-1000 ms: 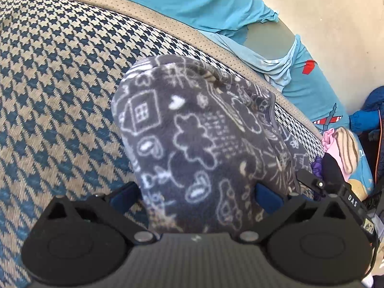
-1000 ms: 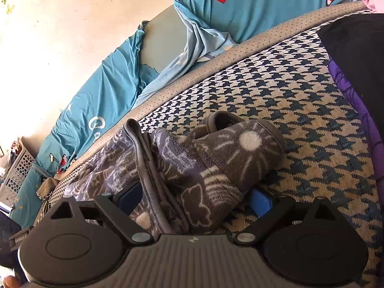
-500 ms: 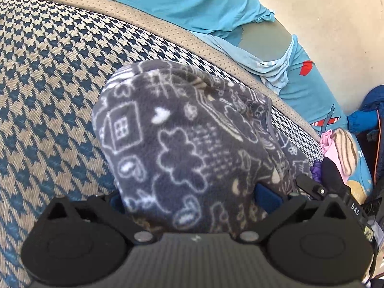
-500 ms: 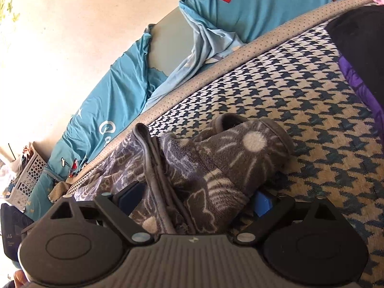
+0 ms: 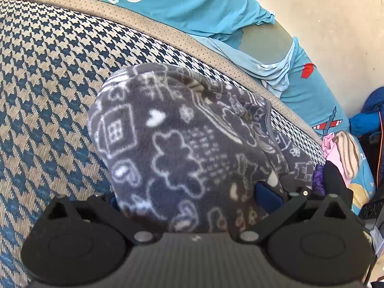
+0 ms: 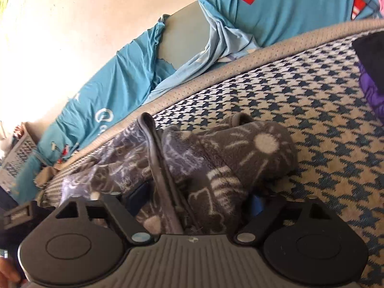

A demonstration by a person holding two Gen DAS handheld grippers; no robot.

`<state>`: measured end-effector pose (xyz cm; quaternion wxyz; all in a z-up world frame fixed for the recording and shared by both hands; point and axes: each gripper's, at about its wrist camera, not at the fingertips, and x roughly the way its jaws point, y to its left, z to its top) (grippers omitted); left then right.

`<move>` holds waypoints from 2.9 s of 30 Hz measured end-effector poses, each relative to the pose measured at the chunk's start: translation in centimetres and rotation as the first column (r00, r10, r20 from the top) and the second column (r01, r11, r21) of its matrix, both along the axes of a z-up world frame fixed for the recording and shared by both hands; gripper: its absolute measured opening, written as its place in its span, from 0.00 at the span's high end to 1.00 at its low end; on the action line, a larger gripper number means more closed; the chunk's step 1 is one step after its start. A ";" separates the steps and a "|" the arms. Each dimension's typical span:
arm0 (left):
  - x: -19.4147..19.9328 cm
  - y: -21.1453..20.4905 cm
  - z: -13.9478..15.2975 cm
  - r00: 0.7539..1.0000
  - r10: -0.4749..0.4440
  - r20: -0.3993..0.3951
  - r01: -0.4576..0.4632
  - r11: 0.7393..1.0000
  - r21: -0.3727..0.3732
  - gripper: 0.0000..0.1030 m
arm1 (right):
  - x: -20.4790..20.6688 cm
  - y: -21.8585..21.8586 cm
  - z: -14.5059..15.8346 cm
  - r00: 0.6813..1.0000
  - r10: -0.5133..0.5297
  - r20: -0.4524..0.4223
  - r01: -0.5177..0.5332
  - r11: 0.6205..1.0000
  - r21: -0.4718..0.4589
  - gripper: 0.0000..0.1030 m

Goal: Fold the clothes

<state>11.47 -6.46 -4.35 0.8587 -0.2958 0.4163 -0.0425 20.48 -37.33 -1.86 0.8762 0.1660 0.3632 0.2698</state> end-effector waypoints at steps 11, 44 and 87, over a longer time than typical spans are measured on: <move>-0.7 -0.3 0.6 1.000 0.010 0.008 -0.010 0.999 0.038 0.05 | -1.0 0.9 1.7 0.998 0.003 0.066 0.001 0.997 -0.074 0.54; -0.4 -0.6 0.7 1.000 0.010 0.019 -0.012 0.997 0.081 0.09 | -0.3 2.8 0.9 0.996 0.060 0.067 -0.055 0.996 -0.075 0.43; -16.9 9.2 4.8 0.976 0.217 -0.002 -0.211 0.951 0.226 0.21 | -14.3 14.8 1.6 0.981 0.174 0.087 -0.169 0.983 -0.066 0.62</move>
